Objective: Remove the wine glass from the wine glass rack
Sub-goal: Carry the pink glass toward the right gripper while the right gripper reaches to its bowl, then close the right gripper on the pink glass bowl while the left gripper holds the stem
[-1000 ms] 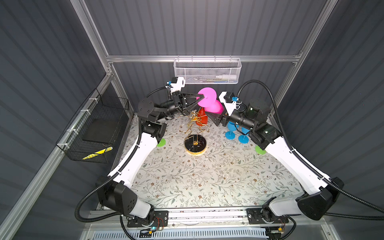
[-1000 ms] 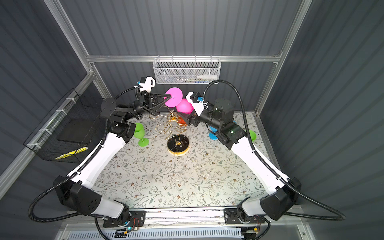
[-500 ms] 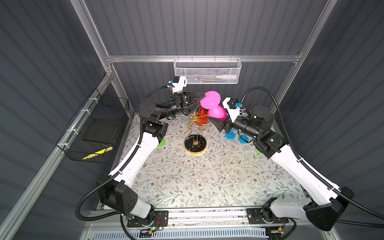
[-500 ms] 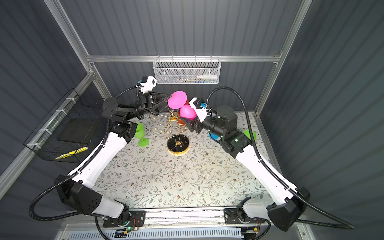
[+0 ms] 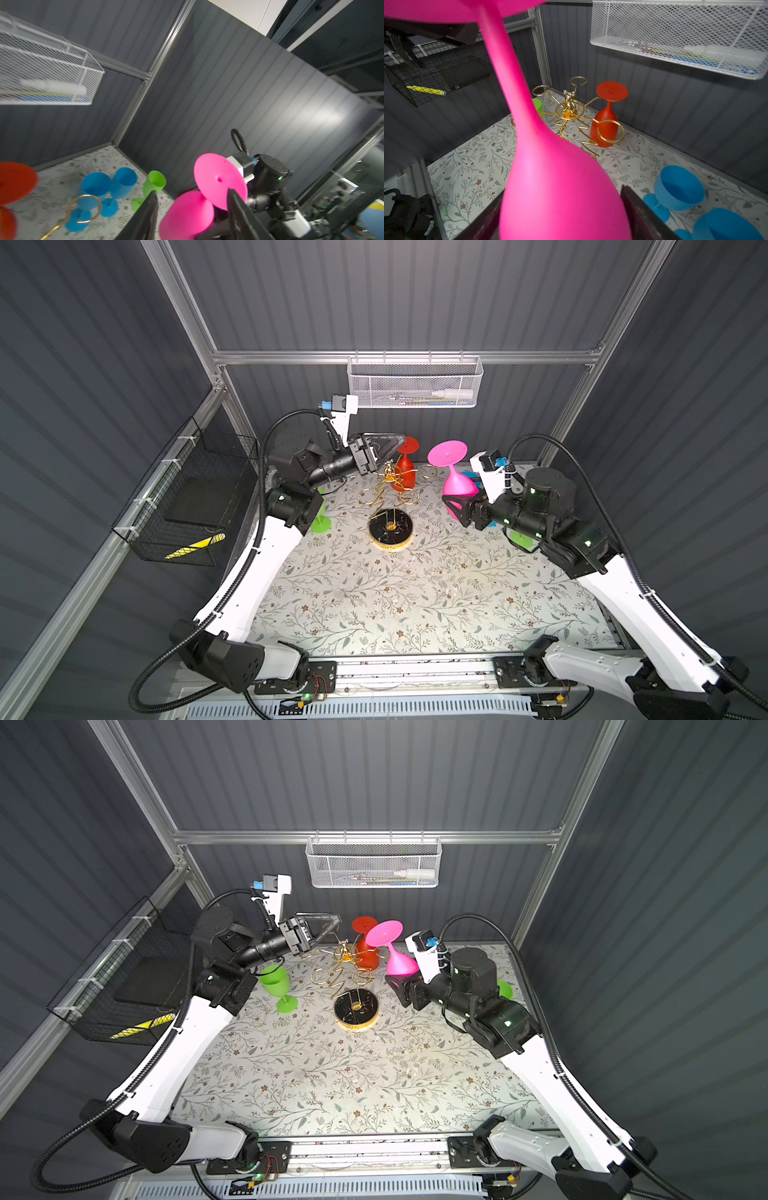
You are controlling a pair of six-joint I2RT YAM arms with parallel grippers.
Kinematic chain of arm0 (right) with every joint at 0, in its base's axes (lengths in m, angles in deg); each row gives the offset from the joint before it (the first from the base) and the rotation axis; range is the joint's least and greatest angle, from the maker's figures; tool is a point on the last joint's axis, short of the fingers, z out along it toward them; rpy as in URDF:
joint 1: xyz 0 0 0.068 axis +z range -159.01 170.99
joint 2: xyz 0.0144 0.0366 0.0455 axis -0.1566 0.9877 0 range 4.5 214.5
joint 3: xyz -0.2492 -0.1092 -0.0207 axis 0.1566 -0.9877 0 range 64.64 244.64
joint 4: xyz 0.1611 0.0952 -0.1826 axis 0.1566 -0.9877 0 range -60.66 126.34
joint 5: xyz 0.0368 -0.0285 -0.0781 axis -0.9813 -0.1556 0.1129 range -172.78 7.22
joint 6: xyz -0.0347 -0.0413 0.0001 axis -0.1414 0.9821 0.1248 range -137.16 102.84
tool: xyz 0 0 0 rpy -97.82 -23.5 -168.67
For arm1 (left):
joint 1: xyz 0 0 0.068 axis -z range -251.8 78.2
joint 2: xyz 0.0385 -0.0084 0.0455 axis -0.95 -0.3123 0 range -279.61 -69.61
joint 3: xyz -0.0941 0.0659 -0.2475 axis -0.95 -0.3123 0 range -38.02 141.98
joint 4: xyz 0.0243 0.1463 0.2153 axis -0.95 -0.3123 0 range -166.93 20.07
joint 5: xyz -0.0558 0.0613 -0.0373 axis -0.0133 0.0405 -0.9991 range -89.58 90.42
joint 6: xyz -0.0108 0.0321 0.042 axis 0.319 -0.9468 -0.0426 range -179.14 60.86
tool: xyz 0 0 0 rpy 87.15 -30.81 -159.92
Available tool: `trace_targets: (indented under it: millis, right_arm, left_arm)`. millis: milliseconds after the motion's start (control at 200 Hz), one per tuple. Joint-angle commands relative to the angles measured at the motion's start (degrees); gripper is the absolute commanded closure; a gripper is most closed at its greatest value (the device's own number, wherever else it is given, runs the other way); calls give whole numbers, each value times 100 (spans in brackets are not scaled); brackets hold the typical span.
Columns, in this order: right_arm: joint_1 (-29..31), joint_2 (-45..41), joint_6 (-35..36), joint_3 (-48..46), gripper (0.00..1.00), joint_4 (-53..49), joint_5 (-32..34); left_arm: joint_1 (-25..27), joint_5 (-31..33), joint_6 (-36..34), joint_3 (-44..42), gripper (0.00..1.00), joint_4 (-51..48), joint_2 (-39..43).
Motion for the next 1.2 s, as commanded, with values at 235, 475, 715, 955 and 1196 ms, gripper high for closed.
trace_targets:
  millis: [235,475,715,955,1196]
  right_arm:
    - [19,164,-544,904,46,-1543,122]
    - [18,624,-606,1296,48,-1668,-175]
    - [21,783,-756,1333,50,-1477,-520]
    - [144,847,-806,1301,51,-1442,-628]
    - [238,906,-911,1271,52,-1468,-645]
  left_arm:
    - [399,330,-5301,-398,47,-442,287]
    - [802,555,-6302,-398,49,-517,167]
    - [987,621,-6482,-277,51,-457,-75]
    - [1049,733,-6577,-196,52,-486,-214]
    - [1075,908,-6499,-235,54,-203,-200]
